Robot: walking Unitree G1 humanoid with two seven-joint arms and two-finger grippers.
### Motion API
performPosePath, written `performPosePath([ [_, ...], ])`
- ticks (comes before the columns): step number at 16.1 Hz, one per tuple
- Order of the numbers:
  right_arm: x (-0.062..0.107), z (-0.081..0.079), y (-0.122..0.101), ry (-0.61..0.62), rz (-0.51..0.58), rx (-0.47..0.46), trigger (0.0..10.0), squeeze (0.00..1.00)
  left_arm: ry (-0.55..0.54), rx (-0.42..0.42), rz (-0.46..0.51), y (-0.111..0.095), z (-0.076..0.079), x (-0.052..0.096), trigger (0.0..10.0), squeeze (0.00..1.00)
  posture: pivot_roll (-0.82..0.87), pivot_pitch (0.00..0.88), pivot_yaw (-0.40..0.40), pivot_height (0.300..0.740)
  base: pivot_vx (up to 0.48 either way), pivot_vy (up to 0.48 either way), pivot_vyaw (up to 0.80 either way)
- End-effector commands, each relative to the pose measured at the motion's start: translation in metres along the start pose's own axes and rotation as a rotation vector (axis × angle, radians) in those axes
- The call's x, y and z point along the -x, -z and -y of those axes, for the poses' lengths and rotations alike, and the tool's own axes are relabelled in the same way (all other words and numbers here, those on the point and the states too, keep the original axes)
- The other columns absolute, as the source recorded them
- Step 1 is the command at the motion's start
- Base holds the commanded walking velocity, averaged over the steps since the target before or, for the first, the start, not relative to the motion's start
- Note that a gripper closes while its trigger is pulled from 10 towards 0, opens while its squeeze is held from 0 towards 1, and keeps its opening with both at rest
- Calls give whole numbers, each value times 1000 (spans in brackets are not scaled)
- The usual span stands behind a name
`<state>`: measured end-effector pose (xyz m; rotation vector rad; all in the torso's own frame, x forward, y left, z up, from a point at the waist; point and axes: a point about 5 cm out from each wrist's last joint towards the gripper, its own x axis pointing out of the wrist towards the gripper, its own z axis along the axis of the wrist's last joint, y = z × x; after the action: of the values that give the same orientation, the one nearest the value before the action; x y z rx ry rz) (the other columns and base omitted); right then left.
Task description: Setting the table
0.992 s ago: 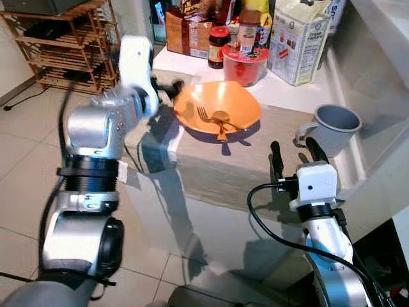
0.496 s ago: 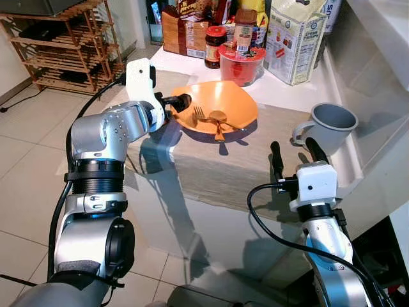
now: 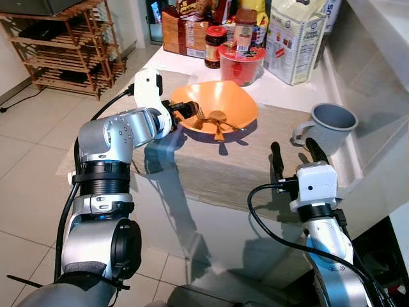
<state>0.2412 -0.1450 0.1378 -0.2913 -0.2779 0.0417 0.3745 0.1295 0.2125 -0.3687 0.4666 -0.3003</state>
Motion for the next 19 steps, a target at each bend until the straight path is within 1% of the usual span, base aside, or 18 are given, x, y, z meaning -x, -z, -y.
performPosePath([
  [1,1,3,-3,5,7,11,10000,0,2,5,-13,2,2,-3,7294,0,19,0,6,740,0,0,0],
  [2,1,3,-3,5,7,11,10000,0,2,5,-13,2,2,-3,7294,0,19,0,6,740,0,0,0],
  [3,1,2,-3,5,7,11,10000,0,-7,16,-21,5,-1,-5,0,0,18,0,6,740,0,0,0],
  [4,1,3,-3,5,6,12,10000,0,-16,48,-25,7,-4,-7,0,0,16,0,6,740,0,0,0],
  [6,1,3,-2,6,3,13,10000,0,-24,86,-22,7,-5,-8,0,0,16,0,6,740,0,0,0],
  [9,1,2,-2,6,0,12,10000,0,-30,124,-15,7,-4,-10,0,0,17,0,10,740,0,0,0],
  [11,1,2,-2,6,-1,11,10000,0,-39,103,5,6,-5,-11,0,0,17,0,11,740,0,0,0],
  [13,1,2,-1,5,-1,12,10000,0,-34,109,1,7,-4,-12,0,0,14,0,11,740,0,0,0],
  [14,1,2,-1,5,-1,13,10000,0,-26,127,0,7,-3,-12,0,0,14,0,12,740,0,0,0],
  [15,2,2,-1,4,-2,14,10000,0,-12,192,-3,7,-1,-14,0,0,13,0,14,740,0,0,0],
  [16,2,2,-1,4,-2,14,10000,0,-9,212,-3,7,-1,-14,0,0,13,0,14,740,0,0,0],
  [18,2,1,-1,6,-5,12,10000,0,-34,281,45,1,2,-16,0,0,12,0,17,740,0,0,0],
  [19,2,1,-1,6,-6,12,10000,0,-49,293,58,0,2,-16,0,0,12,0,17,740,0,0,0],
])
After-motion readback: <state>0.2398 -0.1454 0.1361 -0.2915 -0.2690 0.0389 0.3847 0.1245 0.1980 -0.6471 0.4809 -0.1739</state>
